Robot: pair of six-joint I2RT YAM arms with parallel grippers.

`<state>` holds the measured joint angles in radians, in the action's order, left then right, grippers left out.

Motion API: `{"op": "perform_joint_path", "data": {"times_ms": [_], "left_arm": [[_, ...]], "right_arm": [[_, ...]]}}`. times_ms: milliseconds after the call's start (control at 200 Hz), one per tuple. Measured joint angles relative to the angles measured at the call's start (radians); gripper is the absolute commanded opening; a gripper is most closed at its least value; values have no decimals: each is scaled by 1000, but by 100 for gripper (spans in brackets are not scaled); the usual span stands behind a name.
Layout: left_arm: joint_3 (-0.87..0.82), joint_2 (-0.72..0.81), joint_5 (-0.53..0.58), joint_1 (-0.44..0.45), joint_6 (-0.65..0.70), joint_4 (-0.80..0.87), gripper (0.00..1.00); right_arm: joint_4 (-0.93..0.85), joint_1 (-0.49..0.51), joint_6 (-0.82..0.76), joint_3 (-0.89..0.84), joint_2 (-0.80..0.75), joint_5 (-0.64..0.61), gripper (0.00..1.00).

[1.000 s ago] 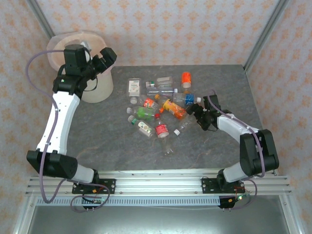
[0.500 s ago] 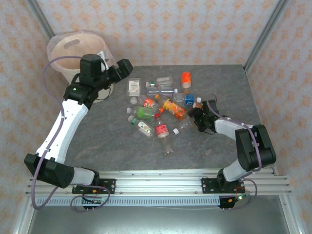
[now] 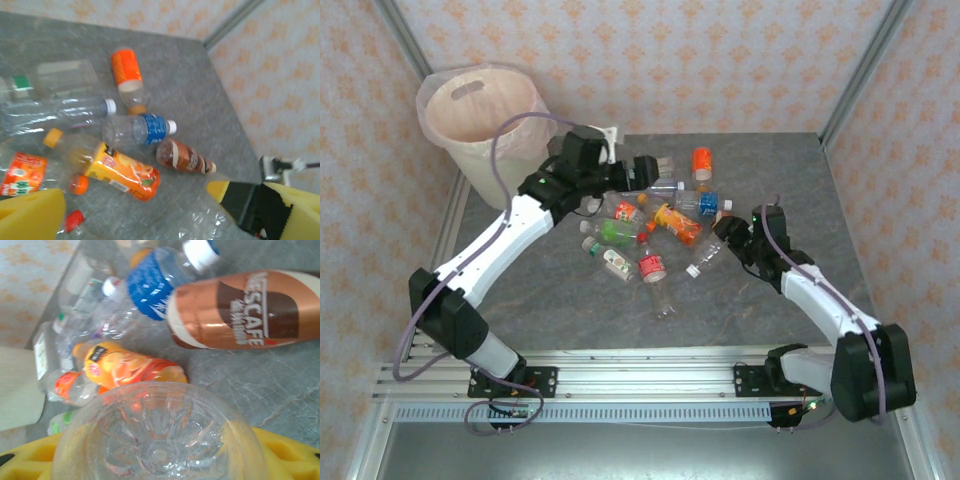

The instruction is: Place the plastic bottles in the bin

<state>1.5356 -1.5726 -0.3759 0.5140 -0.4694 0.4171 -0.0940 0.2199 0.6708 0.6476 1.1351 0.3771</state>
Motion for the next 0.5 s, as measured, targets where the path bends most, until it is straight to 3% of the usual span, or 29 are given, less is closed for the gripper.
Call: {"op": "perform_joint_path", "data": {"times_ms": [275,500], "left_arm": [[143,-114,-170,131,215,61,100],[177,-167,-324,136,298,68,100]], "right_arm": [[-9,-5,-78,174,-27,169,48],[103,-7,-42,234,-21,332,49]]}}
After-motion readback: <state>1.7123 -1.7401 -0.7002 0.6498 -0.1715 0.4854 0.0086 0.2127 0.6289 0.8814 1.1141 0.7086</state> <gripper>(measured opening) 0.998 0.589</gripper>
